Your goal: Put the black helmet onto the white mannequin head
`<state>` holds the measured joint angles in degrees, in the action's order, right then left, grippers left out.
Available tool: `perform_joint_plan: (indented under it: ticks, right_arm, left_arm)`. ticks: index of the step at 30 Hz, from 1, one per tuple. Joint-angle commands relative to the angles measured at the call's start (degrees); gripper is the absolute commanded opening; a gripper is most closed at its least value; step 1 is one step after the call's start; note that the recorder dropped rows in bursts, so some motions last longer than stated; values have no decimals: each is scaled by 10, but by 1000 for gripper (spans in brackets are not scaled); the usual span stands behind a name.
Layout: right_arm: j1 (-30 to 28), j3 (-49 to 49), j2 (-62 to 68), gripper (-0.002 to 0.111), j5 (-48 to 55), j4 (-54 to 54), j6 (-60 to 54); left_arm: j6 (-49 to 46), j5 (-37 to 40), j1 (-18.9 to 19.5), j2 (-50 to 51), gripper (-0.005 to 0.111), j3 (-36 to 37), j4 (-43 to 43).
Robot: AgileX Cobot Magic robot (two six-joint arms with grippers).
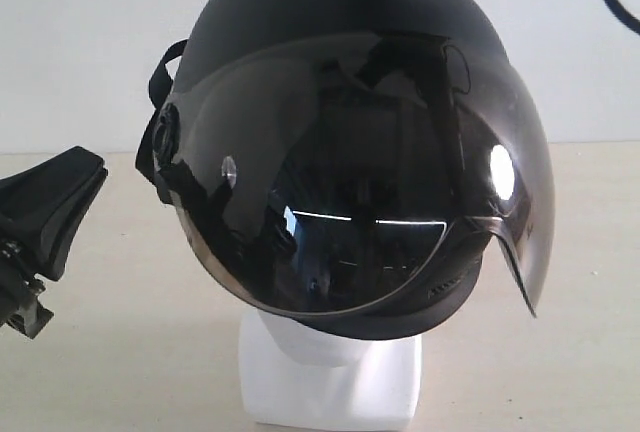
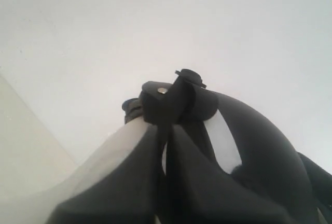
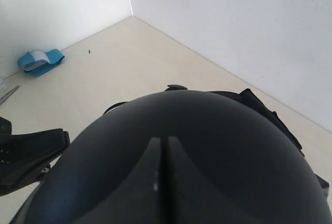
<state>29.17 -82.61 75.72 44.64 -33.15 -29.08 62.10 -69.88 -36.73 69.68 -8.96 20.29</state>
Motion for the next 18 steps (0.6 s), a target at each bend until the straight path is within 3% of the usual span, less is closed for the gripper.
perform_joint_plan:
  ticks: [1, 5, 13, 18]
  right_arm:
    - [6, 10, 16, 0, 45, 40, 14]
    - [6, 10, 16, 0, 45, 54, 20]
    - [6, 10, 16, 0, 47, 56, 20]
    - [6, 10, 16, 0, 48, 59, 20]
  left_arm:
    - [-47, -1, 1, -3, 4, 4, 14]
    - [-53, -1, 1, -3, 4, 4, -6]
    - [-313, -1, 1, -14, 4, 4, -177]
    - [-384, 29, 1, -74, 8, 4, -103]
